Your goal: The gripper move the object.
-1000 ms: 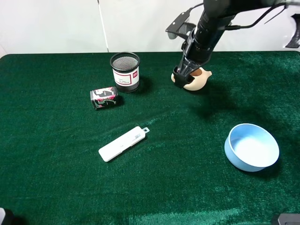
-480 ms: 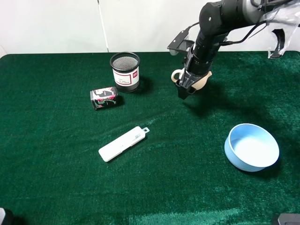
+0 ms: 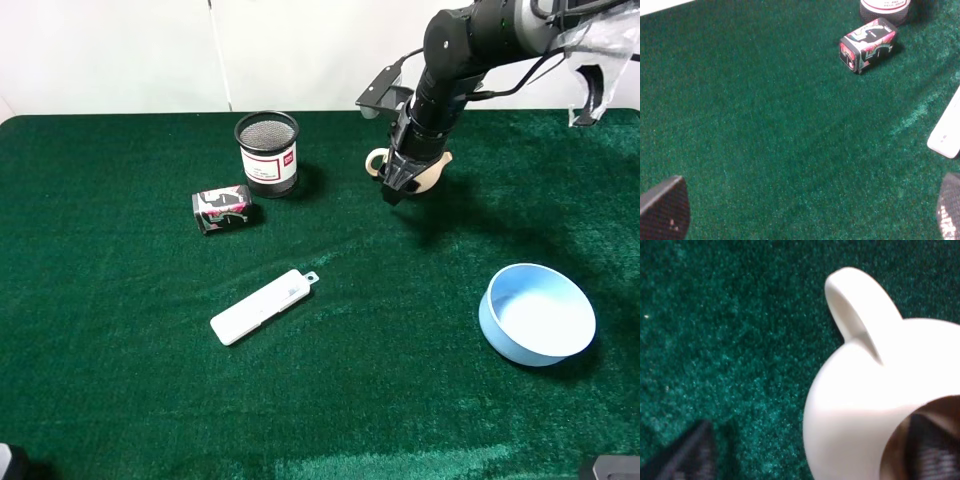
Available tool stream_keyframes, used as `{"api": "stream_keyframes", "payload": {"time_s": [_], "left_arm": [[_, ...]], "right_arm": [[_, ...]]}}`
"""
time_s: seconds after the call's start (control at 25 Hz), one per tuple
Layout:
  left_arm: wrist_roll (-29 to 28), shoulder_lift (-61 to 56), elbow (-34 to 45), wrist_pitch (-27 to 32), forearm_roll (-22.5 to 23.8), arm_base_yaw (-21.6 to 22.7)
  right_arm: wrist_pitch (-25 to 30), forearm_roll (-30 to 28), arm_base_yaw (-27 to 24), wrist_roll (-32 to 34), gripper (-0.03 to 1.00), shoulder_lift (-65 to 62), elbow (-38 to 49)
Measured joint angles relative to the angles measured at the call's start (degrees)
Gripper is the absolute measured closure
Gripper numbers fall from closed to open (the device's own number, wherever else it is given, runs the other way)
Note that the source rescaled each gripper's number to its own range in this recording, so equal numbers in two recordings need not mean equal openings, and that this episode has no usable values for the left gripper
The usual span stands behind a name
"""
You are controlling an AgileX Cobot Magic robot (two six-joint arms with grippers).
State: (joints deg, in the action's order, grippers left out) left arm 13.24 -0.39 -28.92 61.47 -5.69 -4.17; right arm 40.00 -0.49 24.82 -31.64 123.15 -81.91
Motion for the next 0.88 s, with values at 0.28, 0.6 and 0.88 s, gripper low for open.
{"api": "stream_keyframes", "payload": {"time_s": [0.28,0.6,0.88], "left_arm": [[0.00,0.00,0.00,0.00,0.00,0.00],[0.00,0.00,0.00,0.00,0.00,0.00],[0.00,0.00,0.00,0.00,0.00,0.00]], "right_arm": [[0.11,-0.05,0.00,0.00,0.65,0.00,0.00],[0.43,-0.05,0.00,0.00,0.97,0.07,0.00],[0.55,-0.05,0.00,0.00,0.97,0.07,0.00]]}}
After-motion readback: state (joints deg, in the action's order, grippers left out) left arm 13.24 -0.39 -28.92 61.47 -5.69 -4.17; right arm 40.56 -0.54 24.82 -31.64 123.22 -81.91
